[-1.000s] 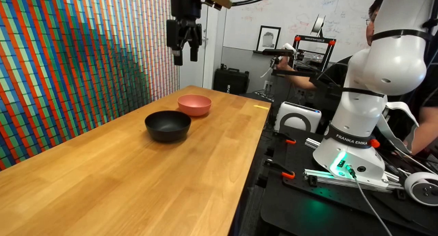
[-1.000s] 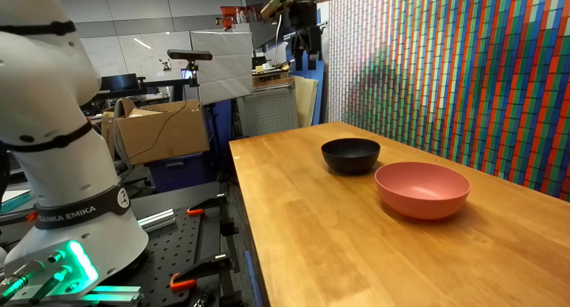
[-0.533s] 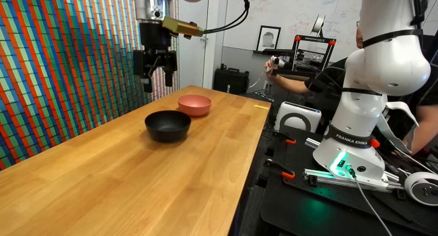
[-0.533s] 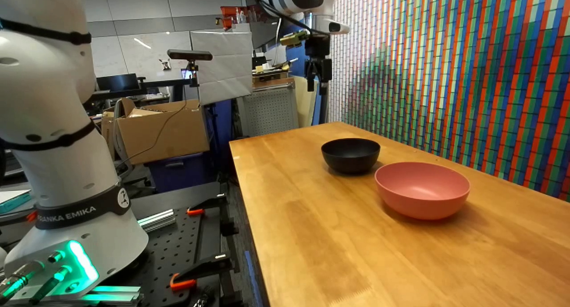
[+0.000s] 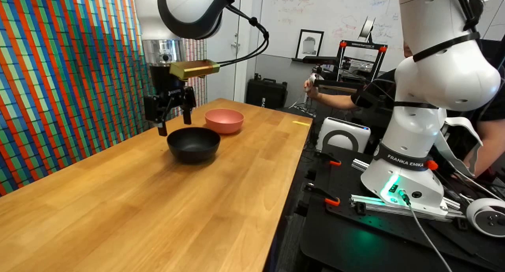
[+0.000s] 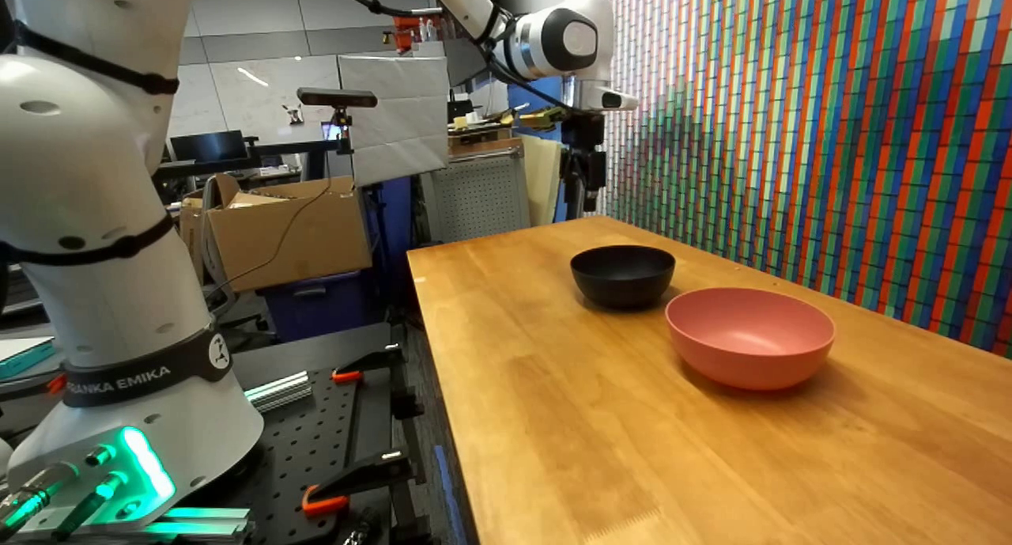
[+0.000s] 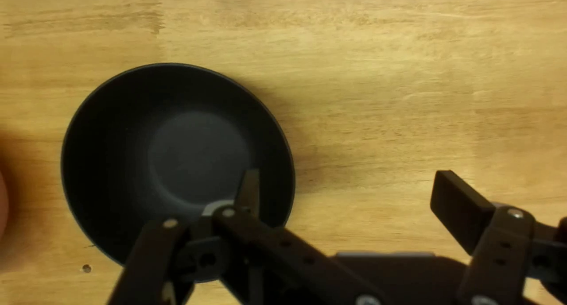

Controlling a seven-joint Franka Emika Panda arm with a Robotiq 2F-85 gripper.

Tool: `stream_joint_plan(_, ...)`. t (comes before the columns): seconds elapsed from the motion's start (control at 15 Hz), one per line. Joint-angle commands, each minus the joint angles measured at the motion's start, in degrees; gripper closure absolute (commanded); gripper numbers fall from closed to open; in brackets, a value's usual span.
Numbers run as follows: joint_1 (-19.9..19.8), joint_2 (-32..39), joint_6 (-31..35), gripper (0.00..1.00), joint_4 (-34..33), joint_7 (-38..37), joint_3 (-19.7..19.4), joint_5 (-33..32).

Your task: Pick up the black bowl and put it in the light red bowl

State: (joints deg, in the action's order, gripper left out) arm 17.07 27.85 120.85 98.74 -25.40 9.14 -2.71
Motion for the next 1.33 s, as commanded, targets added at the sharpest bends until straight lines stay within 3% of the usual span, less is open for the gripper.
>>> stream_joint_plan(0.0, 2.42, 3.63, 1.02, 0.00, -3.28, -2.53, -3.28, -3.40)
stream_joint_plan(0.67, 5.11, 9.98, 4.94, 0.00, -2.06, -4.69, -6.15, -5.51)
stream_joint_plan(0.73, 5.43, 10.30, 5.24, 0.25, -1.90, -4.91, -6.67, -5.96)
stream_joint_plan(0.87, 5.71, 10.34, 5.12, 0.34, -1.99, -5.00, -7.29, -6.74)
stream_joint_plan(1.27, 5.78, 8.74, 4.28, 0.82, -2.83, -5.43, -8.71, -9.64)
